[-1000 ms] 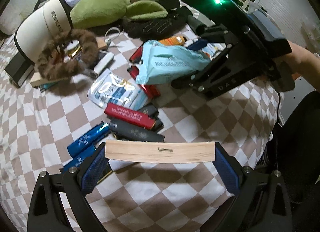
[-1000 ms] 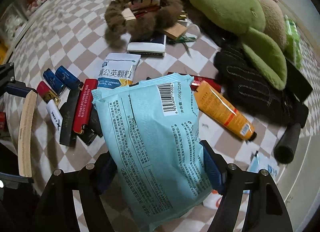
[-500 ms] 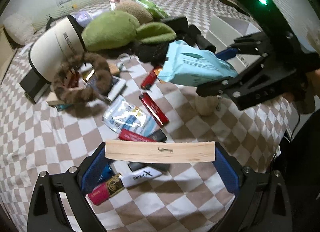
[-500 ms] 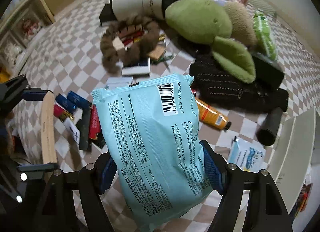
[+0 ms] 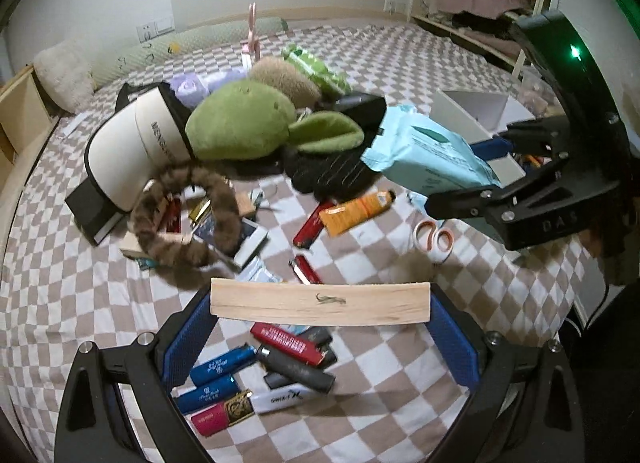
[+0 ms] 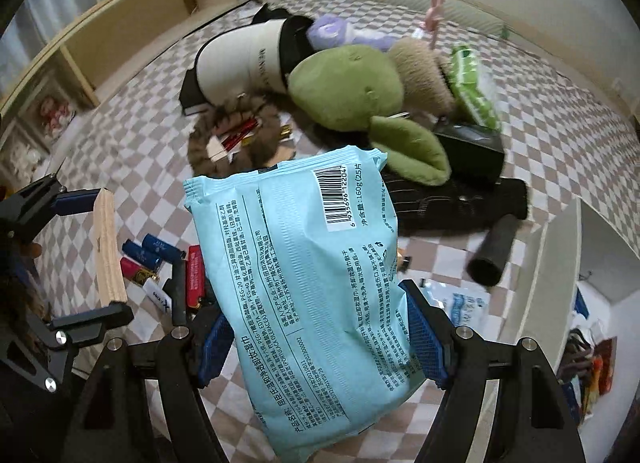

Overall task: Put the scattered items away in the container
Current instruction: 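Carry the light blue packet and wooden stick in both tools over the white box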

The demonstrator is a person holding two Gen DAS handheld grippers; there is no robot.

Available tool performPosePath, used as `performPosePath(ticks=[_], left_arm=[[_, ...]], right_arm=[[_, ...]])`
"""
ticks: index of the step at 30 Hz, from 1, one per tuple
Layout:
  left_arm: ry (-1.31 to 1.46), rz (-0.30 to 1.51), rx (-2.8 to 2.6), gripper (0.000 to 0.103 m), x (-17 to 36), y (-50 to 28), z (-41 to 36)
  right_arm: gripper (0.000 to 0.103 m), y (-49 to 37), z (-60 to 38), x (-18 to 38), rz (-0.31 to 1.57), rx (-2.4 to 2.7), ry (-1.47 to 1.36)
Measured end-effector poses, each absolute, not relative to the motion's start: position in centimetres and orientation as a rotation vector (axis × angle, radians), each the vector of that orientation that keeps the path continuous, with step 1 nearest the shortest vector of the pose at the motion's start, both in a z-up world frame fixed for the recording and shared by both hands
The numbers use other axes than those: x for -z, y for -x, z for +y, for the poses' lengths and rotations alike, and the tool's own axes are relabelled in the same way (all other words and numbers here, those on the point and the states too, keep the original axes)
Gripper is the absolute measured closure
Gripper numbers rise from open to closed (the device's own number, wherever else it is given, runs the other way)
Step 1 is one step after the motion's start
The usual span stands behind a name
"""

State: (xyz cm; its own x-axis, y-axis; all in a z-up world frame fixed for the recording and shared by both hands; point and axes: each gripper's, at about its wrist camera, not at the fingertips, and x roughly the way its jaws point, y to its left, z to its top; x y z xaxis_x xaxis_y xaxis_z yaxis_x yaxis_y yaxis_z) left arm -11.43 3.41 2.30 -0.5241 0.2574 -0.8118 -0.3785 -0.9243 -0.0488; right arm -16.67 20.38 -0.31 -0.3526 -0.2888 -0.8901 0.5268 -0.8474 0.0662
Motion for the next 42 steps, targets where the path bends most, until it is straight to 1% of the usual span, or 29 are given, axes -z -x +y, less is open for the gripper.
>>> performPosePath(ticks=[8,17,29,42], left_arm=[[1.229,0.167,-2.487,0.003,-3.8,11.7,5.2],[1.207,0.1,-2.521,0.003,-5.2,12.3,6.2],[1.165,0.061,-2.565,0.003,-6.8,13.2,8.3],[1.134,0.04,-2.557,0.003,-7.9,14.6,11.9]], right_arm=[[0.026,16.6,23.8,-1.9,0.234,2.321,-1.372],[0.026,16.2,27.1,-3.8,0.148,2.405,-1.337],[0.026,15.3,29.9,-5.1,0.1,2.48,-1.309],[0.026,14.5,33.9,-6.5,-0.025,2.567,-1.261]])
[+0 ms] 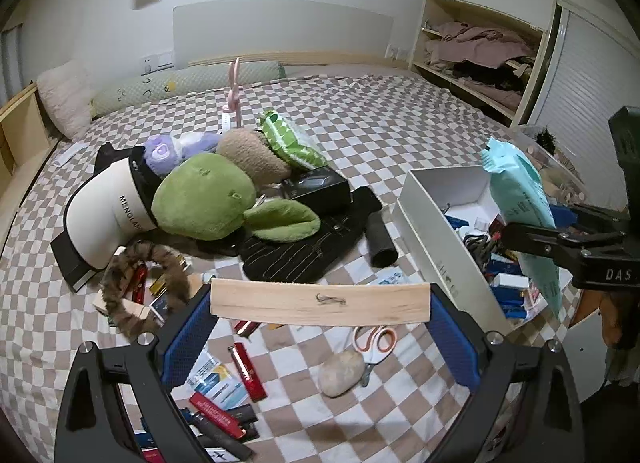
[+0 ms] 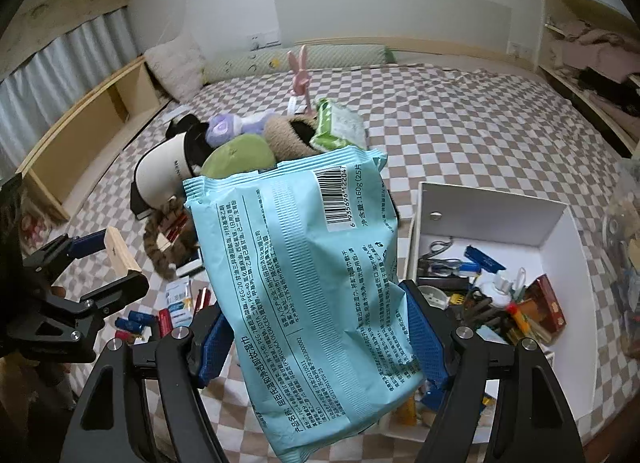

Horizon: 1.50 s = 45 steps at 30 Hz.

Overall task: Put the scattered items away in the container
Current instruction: 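Carry the light blue packet and wooden stick in both tools over the white box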

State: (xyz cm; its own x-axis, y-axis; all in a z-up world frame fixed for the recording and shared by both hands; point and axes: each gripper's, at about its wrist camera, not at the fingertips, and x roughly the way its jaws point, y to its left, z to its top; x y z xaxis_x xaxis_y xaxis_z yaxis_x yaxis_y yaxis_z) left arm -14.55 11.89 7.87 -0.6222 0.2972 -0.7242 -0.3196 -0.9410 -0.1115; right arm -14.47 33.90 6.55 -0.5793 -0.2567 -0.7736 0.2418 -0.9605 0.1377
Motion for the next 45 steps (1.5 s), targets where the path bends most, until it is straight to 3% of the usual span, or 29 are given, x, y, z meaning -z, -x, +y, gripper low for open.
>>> performPosePath(ticks=[28,45], left_arm=[[1.037,0.034,-2.436,0.003,-9.1,16.5,23.2],[1.056,0.117,-2.321,0.003,-6.7,17.9,29.7]], right_arm=[[0.026,14.8,48.0,-6.2,-0.401,2.805,-1.282],[0.026,20.4,52.5,-2.4,-0.408,2.868,-1.437]])
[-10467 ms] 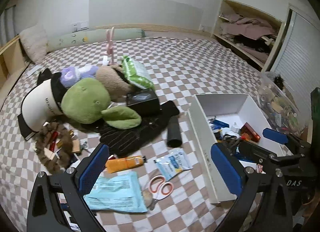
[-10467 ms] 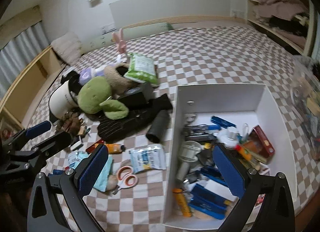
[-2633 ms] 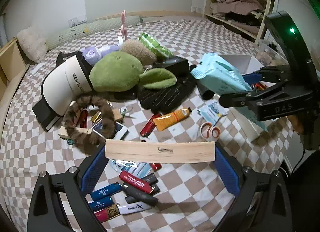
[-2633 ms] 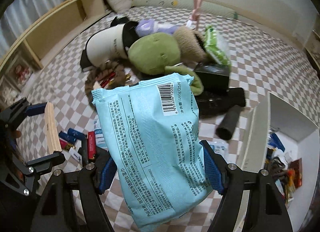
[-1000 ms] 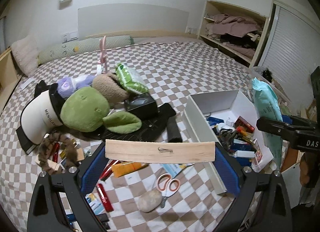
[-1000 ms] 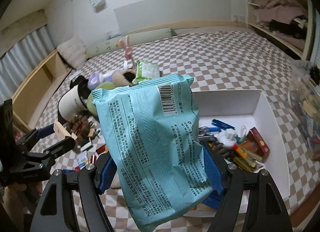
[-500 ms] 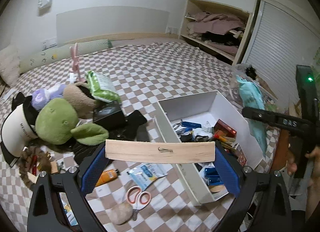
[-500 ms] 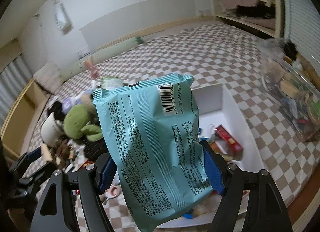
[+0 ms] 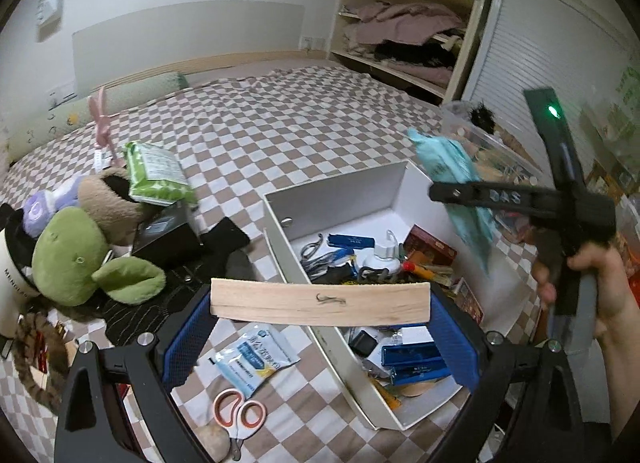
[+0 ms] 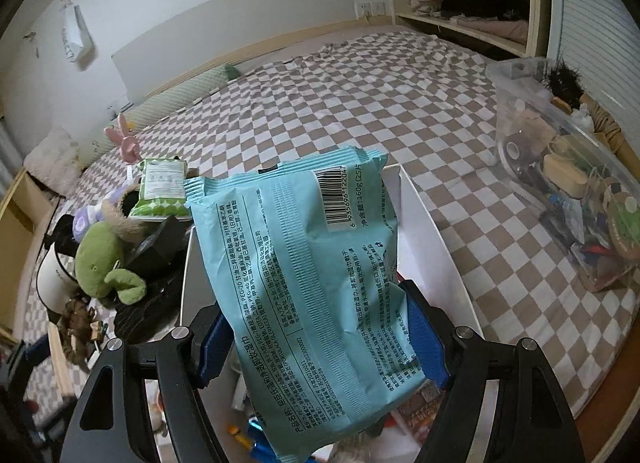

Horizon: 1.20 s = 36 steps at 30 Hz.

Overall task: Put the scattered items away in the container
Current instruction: 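Carry the light blue packet and wooden stick in both tools over the white box, then lower the light blue packet into the white box and open the right tool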

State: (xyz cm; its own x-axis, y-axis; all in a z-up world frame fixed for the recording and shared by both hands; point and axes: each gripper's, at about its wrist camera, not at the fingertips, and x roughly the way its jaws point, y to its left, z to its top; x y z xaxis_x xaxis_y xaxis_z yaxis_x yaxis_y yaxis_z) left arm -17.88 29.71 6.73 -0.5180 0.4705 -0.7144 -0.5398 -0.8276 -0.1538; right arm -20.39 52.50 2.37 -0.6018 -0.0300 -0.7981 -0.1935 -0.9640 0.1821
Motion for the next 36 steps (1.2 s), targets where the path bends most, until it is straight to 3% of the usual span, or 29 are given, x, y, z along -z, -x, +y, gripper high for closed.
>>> performPosePath(ticks=[23,29,36], left_arm=[[1.114,0.168,-2.224,0.003,-3.8,19.2,33.5],[1.142,0.136,-2.209,0.003,-3.3,19.7,33.4],[1.154,0.165,-2.214,0.003,-2.8,19.9,33.4]], right_arm=[[0.026,28.6,54.5,6.7,0.162,-2.484,1.691],[0.026,29.7,54.9,7.0,0.155,-2.457,1.655],[0.025,30.0,54.1,7.6,-0.01,-2.415,1.674]])
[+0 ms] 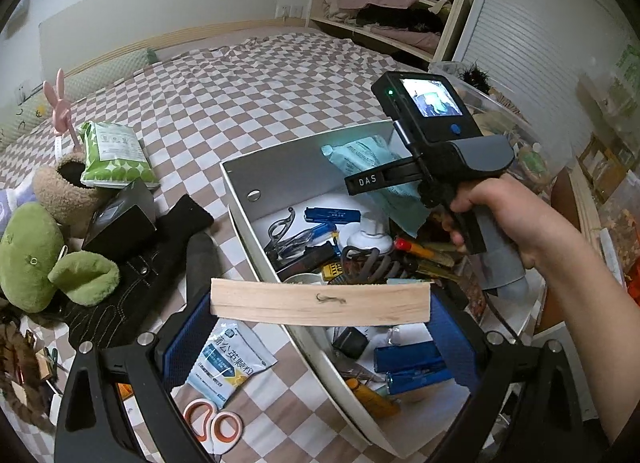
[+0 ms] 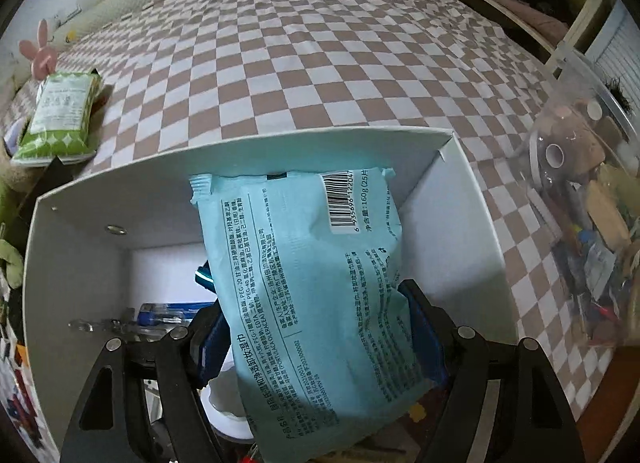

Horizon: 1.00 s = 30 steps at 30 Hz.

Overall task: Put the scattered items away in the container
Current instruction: 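Lower the light blue packet into the white box and open the right tool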

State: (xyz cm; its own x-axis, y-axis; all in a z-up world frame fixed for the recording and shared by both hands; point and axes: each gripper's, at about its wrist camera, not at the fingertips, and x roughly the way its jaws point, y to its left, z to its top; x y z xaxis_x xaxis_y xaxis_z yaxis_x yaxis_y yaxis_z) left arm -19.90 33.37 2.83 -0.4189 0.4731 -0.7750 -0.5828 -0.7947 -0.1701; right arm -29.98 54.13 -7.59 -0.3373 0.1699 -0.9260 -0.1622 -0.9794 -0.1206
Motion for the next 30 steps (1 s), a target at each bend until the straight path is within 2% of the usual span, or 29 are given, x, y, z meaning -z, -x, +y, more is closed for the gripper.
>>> performPosePath(ticks=[9,15,23,30], left_arm=[[1.142,0.159,-2.21,0.003,-3.1,19.7,33.5],[1.141,0.16,-2.21,0.003,-3.2,19.7,33.3],[1.153,0.163,-2.216,0.003,-2.8,20.0,33.7],[1.154,0.172,-2.208,0.003,-2.3,20.2,34.8]], right_arm=[[0.025,30.5,52.8,8.4,-0.136,-2.373,1.724],[0.024,30.8,53.0,8.3,-0.144,-2.356,1.712],[0.022,30.3,53.6,6.8,-0.059,-2.408,1.647],[0.022,28.6,55.1,4.7,0.123,-2.504,1.618]])
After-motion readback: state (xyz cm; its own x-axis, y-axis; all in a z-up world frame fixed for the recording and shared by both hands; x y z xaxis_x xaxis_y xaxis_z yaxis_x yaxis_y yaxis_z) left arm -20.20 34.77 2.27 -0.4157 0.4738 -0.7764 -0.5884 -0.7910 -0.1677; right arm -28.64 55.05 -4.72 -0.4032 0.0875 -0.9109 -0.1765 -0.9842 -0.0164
